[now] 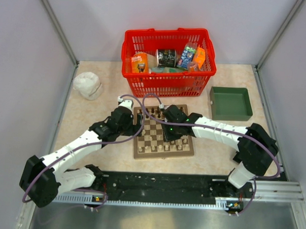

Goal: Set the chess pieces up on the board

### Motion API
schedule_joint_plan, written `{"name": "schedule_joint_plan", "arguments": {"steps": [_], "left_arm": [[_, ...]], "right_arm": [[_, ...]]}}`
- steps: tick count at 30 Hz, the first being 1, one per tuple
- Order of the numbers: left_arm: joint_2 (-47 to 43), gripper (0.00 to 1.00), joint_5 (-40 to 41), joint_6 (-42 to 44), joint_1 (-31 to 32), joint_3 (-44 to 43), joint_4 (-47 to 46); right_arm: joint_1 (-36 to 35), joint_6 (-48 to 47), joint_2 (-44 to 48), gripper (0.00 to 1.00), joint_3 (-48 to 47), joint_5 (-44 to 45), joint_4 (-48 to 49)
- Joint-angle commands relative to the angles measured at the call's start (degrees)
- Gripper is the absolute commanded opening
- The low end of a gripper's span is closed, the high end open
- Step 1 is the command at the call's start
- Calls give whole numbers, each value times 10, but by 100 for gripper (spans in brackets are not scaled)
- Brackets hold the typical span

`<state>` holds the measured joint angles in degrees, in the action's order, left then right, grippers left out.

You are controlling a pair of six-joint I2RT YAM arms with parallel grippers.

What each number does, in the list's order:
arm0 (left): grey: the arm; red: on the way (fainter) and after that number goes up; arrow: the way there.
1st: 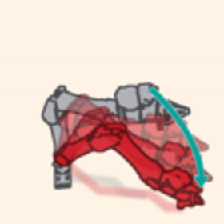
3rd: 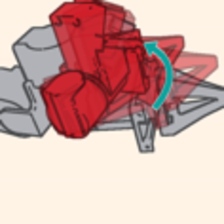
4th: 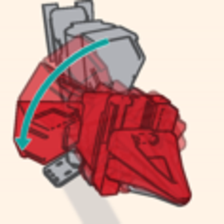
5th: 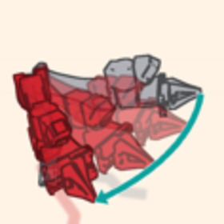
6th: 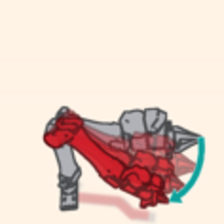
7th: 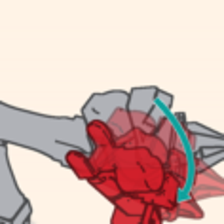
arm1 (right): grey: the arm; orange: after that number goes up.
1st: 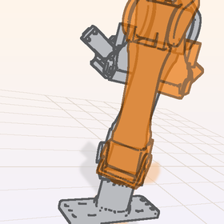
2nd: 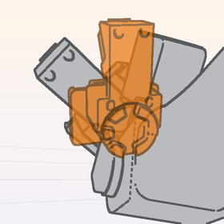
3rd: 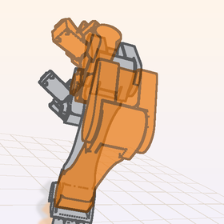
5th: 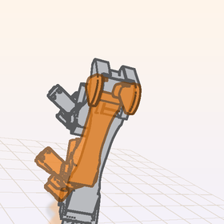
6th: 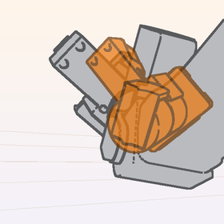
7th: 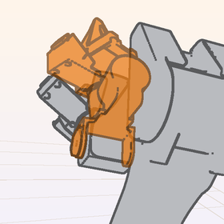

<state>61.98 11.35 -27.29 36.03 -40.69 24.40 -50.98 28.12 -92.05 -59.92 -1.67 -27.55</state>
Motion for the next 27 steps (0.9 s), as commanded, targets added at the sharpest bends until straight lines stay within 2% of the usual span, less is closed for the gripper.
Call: {"name": "schedule_joint_plan", "arguments": {"steps": [1, 11, 27], "left_arm": [[-10, 99, -1, 1, -3, 2, -18], [-14, 99, 2, -1, -2, 4, -18], [-42, 99, 26, -5, -5, 11, -14]], "right_arm": [[-6, -2, 3, 25, -5, -1, 4], [-6, -6, 19, 29, -48, 31, 5], [-7, -20, -46, 29, -95, 19, 16]]}}
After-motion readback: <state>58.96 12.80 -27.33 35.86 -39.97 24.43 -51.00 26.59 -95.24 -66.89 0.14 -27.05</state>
